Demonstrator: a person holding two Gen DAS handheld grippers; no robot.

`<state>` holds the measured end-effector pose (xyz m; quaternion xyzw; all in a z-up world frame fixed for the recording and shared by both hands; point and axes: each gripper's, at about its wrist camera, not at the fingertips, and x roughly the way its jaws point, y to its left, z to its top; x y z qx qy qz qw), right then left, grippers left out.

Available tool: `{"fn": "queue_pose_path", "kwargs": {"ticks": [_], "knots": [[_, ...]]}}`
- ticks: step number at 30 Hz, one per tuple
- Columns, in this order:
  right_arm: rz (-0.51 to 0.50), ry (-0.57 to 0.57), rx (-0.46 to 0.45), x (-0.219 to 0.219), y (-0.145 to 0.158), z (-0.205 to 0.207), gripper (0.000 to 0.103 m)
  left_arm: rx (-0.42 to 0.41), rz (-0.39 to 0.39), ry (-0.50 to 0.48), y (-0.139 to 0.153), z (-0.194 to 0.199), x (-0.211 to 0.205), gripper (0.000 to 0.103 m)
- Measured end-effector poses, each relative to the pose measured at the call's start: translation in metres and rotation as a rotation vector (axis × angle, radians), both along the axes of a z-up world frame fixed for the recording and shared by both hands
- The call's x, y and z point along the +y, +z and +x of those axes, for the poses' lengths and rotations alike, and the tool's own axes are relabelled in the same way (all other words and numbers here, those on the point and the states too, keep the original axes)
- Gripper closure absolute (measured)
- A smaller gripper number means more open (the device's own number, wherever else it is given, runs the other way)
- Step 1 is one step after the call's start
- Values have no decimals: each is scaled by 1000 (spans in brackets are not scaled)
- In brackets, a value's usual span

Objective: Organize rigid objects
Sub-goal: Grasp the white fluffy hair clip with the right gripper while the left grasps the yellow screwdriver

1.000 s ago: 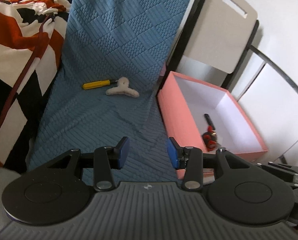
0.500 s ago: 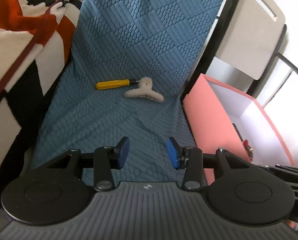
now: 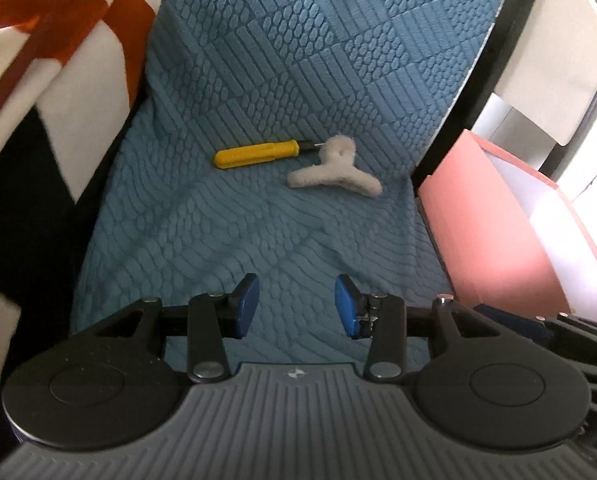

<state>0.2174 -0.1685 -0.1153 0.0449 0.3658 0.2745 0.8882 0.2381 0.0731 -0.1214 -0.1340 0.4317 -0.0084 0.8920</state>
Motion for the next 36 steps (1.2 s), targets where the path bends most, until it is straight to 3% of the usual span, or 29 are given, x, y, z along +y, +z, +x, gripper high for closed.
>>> {"fn": "queue_pose_path", "kwargs": {"ticks": [6, 12, 17, 23, 36], "knots": [[3, 4, 9, 9, -5, 26, 73, 36, 33, -19, -15, 37, 20, 55], [-29, 0, -9, 17, -10, 61, 72, 33, 70, -41, -22, 73, 32, 55], [2, -22, 29, 22, -18, 99, 70, 6, 125, -43, -29, 103, 40, 55], [16, -53, 32, 36, -24, 139, 48, -36, 212, -107, -37, 133, 38, 55], [141, -80, 128, 48, -47, 210, 48, -56, 358, -256, -64, 174, 33, 55]]}}
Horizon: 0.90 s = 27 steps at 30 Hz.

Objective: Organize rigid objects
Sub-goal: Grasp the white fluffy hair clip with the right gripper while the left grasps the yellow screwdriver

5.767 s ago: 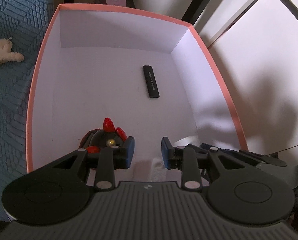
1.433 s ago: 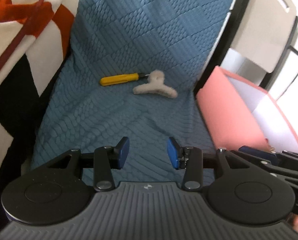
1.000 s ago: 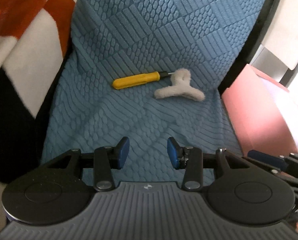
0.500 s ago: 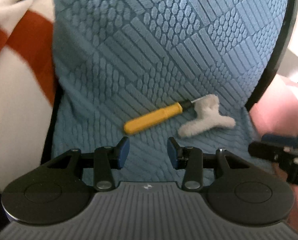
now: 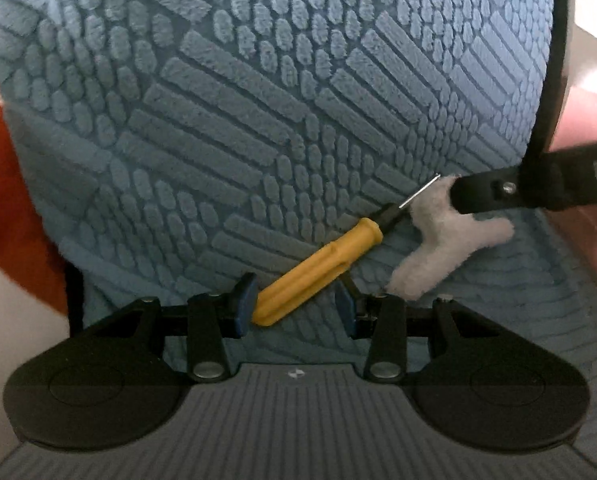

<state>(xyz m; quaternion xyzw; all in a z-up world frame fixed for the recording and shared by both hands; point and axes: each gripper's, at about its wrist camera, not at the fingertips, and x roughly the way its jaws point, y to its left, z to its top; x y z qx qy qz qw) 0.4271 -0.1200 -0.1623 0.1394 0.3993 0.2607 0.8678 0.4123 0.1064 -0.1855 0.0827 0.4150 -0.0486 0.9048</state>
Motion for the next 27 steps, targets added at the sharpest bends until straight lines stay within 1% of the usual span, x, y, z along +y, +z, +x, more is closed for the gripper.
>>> {"fn": "queue_pose_path", "kwargs": {"ticks": [2, 5, 7, 10, 11, 12, 13, 15, 17, 22, 24, 27], "knots": [[-9, 12, -3, 7, -2, 4, 48, -3, 9, -12, -3, 5, 1, 55], [-32, 30, -1, 18, -9, 12, 48, -8, 57, -59, -9, 10, 0, 55], [-47, 42, 20, 24, -18, 17, 48, -8, 88, -89, -13, 12, -1, 55], [-58, 66, 53, 31, -28, 19, 49, -3, 96, -109, -15, 13, -1, 55], [-62, 69, 49, 32, -28, 19, 53, -3, 102, -115, -16, 14, -2, 55], [-74, 68, 46, 33, -28, 18, 63, -5, 110, -119, -16, 13, -2, 55], [-84, 67, 43, 35, -28, 17, 66, -7, 119, -124, -18, 15, -6, 55], [-87, 63, 42, 35, -27, 14, 68, -8, 126, -125, -17, 13, -11, 55], [-102, 49, 40, 27, -23, 9, 69, -9, 137, -125, -17, 13, -16, 58], [-116, 16, 39, 21, -15, -4, 70, 1, 136, -131, -11, 3, -27, 64], [-119, 13, 35, 16, -7, -11, 70, 2, 106, -139, -9, -9, -27, 68], [-133, 21, 20, 9, -4, -22, 70, 25, 75, -109, -5, -21, -29, 71]]}}
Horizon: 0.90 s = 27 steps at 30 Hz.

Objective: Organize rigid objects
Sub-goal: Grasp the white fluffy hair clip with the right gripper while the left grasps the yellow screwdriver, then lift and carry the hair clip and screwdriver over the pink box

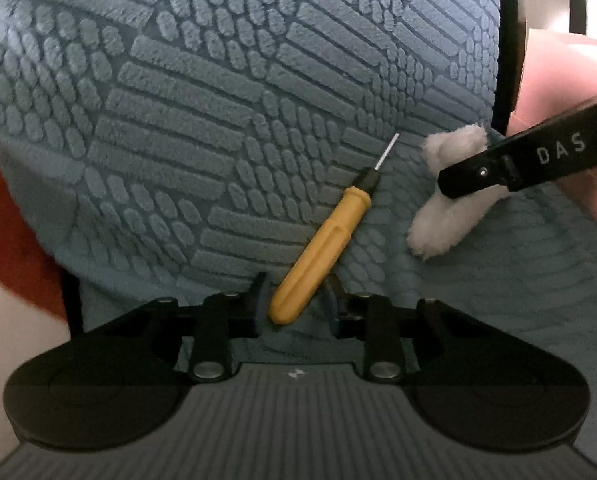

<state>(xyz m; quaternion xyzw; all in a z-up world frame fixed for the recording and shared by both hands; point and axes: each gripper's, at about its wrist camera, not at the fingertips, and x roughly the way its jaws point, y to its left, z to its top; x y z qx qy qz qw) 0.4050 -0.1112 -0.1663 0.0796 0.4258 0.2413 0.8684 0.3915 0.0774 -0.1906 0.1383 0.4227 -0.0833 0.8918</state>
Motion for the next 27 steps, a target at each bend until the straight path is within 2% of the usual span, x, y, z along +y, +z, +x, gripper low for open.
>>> {"fn": "queue_pose_path", "kwargs": {"ticks": [2, 5, 7, 12, 15, 21, 27], "knots": [[-15, 4, -5, -3, 1, -4, 70, 28, -52, 10, 4, -9, -2, 75], [-27, 4, -4, -13, 2, -13, 70, 51, -74, 23, 9, -26, -10, 77], [-29, -2, -5, -20, 4, -21, 70, 69, -118, 53, 13, -35, -11, 78], [20, -32, 18, -47, 11, -45, 70, 102, -224, 106, 18, -62, -15, 81], [60, -44, 44, -56, 15, -61, 70, 126, -265, 154, 20, -82, -20, 83], [28, -18, 1, -58, 28, -85, 70, 136, -356, 285, 26, -113, -6, 84], [-19, 9, -17, -46, 24, -113, 70, 135, -416, 400, 25, -149, -6, 84]]}}
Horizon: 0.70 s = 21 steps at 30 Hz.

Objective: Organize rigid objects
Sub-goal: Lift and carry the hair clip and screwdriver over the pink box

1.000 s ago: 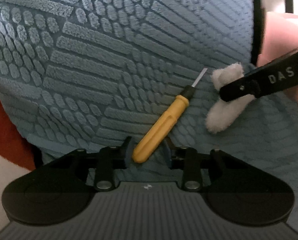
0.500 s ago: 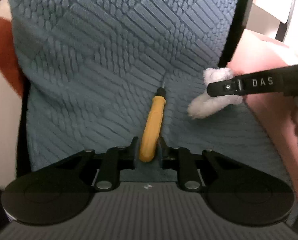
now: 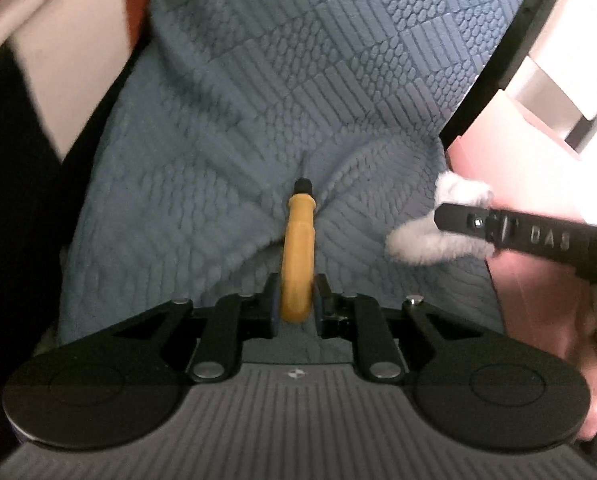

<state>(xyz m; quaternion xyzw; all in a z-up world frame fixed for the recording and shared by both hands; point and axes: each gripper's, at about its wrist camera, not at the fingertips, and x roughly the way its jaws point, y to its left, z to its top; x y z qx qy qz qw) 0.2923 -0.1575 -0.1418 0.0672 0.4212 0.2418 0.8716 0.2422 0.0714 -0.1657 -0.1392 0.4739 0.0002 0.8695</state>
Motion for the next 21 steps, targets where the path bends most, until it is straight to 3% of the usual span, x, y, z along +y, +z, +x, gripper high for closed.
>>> {"fn": "queue_pose_path", "kwargs": {"ticks": [6, 17, 21], "knots": [[-75, 13, -42, 7, -6, -23, 70, 12, -20, 48, -3, -22, -10, 84], [-61, 3, 25, -1, -17, -42, 70, 50, -52, 76, -7, -29, -17, 82], [-78, -8, 38, 2, -22, -37, 70, 34, -55, 87, -4, -24, -15, 63]]}}
